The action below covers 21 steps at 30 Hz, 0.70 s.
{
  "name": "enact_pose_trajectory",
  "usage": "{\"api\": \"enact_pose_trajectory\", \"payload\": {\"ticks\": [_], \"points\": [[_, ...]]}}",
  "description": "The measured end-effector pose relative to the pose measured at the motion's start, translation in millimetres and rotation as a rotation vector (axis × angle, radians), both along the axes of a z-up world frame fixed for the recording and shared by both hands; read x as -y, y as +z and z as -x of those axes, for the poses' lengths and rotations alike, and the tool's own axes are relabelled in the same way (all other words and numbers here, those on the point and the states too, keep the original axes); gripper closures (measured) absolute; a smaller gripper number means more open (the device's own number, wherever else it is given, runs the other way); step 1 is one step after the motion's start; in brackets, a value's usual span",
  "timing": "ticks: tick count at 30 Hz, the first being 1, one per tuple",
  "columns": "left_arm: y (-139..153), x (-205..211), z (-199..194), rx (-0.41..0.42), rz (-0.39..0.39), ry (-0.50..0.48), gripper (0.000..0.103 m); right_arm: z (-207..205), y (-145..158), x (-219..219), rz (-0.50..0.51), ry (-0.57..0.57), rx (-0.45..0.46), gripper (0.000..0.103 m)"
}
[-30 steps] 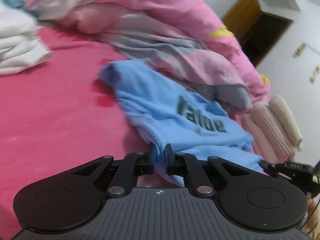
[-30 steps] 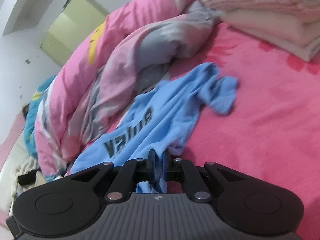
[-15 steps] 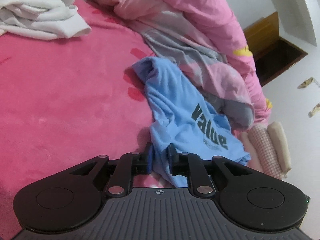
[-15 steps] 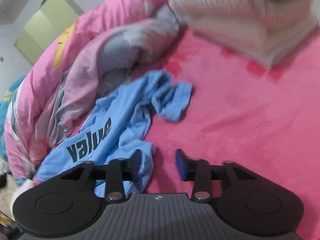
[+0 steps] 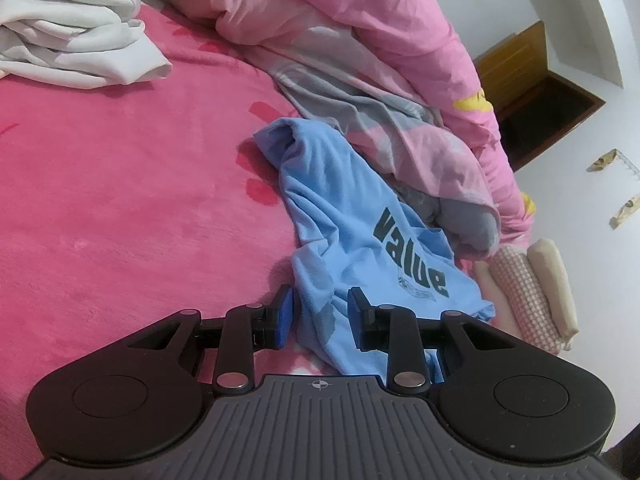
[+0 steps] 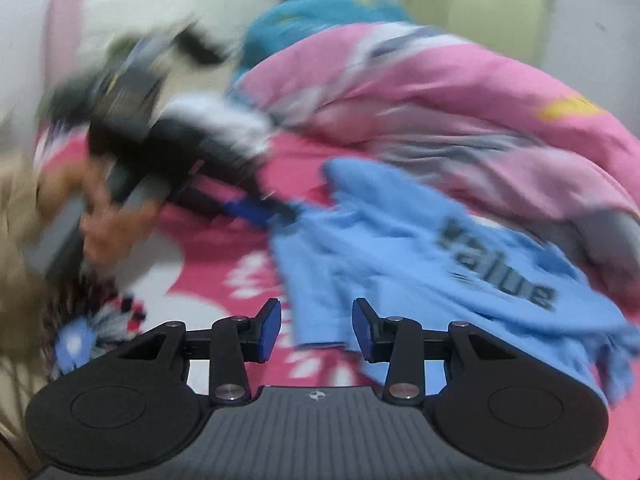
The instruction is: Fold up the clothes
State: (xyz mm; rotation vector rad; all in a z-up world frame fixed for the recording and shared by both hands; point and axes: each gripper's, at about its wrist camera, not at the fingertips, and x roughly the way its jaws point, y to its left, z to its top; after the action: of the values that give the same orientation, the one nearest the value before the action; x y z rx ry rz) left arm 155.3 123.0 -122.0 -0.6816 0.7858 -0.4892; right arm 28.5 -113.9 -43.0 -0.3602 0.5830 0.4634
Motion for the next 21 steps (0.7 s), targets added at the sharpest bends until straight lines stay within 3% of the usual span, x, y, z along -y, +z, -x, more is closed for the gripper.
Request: {"api": "enact_pose_trajectory", "payload": {"ticks": [3,5,7,9,12,15,18,21], "points": [[1,-1,0,-0.001,0.01,-0.007,0.075,-12,-18,-14,0.099,0.007,-0.021,0.068],[4,-1,2,0.01,0.018,-0.01,0.075,-18,-23,-14,0.113,0.003,-0.039,0.083],[7,-4,4,0.022,0.034,-0.007,0.075,-23,-17,-7,0.062,-0.016,-0.072,0.097],[10,-8,7,0.033,0.053,-0.002,0.075,-28,-3,11,-0.09,-0.065,-0.121,0.098],[14,-15,9,0.048,0.088,0.021,0.075,-35,17,55,-0.49,-0.14,-0.266,0.099],[17,-21,11,0.052,0.121,0.04,0.075,-37,24,86,-0.813,-0.162,-0.368,0.099],[19,-28,13,0.05,0.149,0.06,0.075,-36,23,89,-0.97,-0.124,-0.455,0.099],[22,-35,13,0.056,0.161,0.076,0.075,-32,19,73,-0.991,-0.059,-0.53,0.099]]}}
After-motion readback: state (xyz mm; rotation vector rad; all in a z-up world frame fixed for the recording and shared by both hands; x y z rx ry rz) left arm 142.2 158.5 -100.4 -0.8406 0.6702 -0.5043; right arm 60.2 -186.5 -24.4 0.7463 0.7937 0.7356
